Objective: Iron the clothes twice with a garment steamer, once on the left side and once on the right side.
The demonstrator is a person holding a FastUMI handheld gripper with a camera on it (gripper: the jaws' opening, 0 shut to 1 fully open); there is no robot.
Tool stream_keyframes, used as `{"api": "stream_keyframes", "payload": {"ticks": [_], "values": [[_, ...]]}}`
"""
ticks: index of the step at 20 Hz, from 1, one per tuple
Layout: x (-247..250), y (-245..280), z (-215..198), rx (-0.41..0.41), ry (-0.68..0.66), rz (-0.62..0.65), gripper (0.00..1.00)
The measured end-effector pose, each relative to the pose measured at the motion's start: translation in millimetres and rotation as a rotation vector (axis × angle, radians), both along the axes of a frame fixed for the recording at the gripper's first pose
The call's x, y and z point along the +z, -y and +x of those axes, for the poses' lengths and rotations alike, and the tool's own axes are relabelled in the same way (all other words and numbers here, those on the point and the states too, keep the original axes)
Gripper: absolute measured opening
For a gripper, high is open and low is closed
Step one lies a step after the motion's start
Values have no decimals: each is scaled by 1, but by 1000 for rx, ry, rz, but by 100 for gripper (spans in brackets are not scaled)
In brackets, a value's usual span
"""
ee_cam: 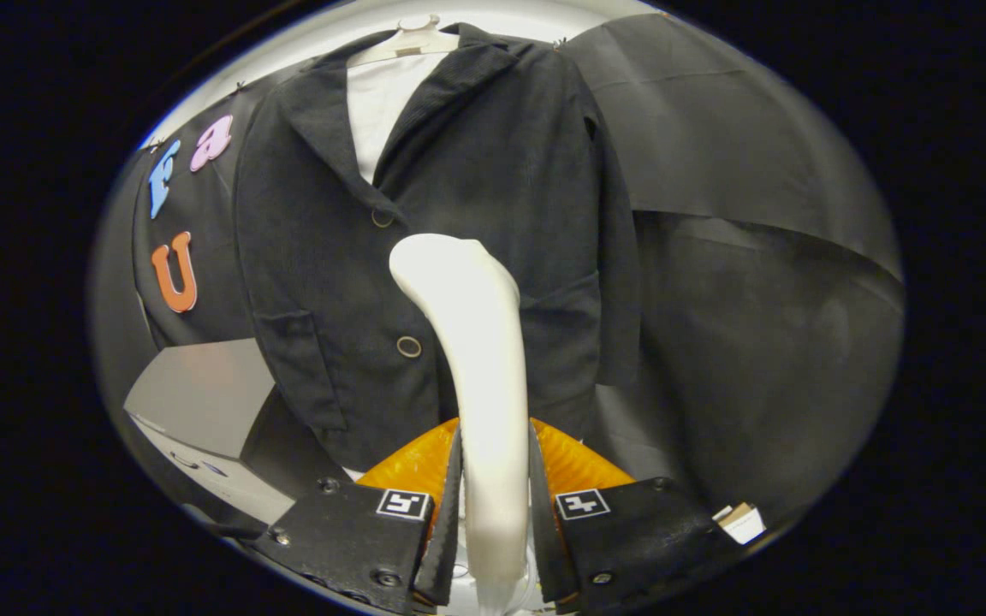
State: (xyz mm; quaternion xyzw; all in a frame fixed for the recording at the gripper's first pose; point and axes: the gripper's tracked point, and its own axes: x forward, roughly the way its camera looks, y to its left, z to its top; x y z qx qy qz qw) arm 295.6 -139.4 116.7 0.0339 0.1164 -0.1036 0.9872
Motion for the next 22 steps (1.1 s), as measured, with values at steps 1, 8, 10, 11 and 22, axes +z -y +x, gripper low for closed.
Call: {"api": "stream_keyframes", "payload": {"ticks": [1,8,10,11,22], "values": [[-4,0,0,-1,-6,2,41],[-35,3,-1,-4,-58,12,40],[-43,2,-2,-2,-74,16,41],[-49,2,-3,-1,-81,20,41],[-91,-4,-4,24,-147,24,41]]}}
